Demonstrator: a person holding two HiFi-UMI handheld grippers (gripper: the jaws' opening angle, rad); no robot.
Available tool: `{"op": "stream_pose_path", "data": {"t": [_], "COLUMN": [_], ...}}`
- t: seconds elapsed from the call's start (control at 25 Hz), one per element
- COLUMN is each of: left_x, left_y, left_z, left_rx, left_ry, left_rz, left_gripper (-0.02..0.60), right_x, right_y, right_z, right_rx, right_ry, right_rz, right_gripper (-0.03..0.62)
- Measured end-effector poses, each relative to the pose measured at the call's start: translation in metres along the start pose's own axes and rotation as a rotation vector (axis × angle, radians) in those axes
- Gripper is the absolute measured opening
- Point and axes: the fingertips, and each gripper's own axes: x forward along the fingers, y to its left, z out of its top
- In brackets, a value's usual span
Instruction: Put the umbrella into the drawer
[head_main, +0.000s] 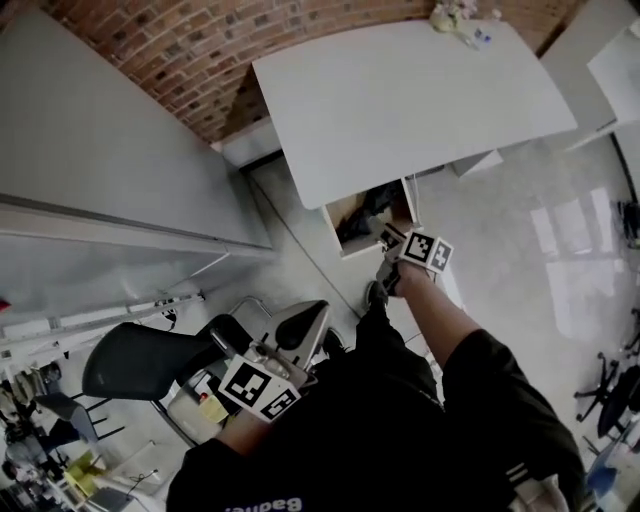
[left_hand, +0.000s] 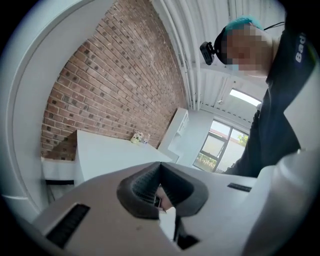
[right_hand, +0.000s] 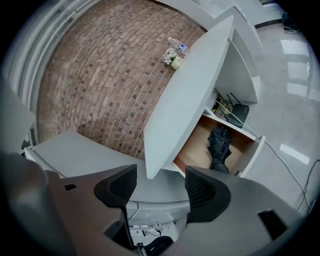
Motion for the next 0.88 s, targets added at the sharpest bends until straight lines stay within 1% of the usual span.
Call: {"op": "stream_pose_path", "data": {"t": [0.2,0.44,0.52,0.68,0.88], "left_x": [-0.034,-0.061,-0.068,-0.074,-0.071], "left_y": [-0.014,-0.04,-0.049,-0.067,-0.092], "left_z": [0.003,0.001,-0.002,-0.01,-0.012], "left_rx": [0.009,0.036,0.041,0.041,0.06], "left_ry": [-0.025,-0.054,-0.056,-0.045,-0.026], "left_rz": [-0.044,-0.131,-0.157,-0.208,-0.262], "left_gripper": [-0.003,-0.003,-0.003,-0.003,-0.003], "right_x": [-0.057,-0.131,-0.156,-0.203,-0.25], "right_y": [0.069,0.14,0.158,0.185,0.203], "right_z": [-0.032,-0.06,-0.068,-0.078,-0.085], "right_rx": [-0.046,-0.151,-0.193,-0.269,-0.353], "right_ry": [-0.028,-0.089,-0.116,-0.173,-0.206], "right_rz": [0.114,0.206,0.222,0.229,0.233], "right_gripper": [0.311,0.308,0.301,0.258,0.203]}}
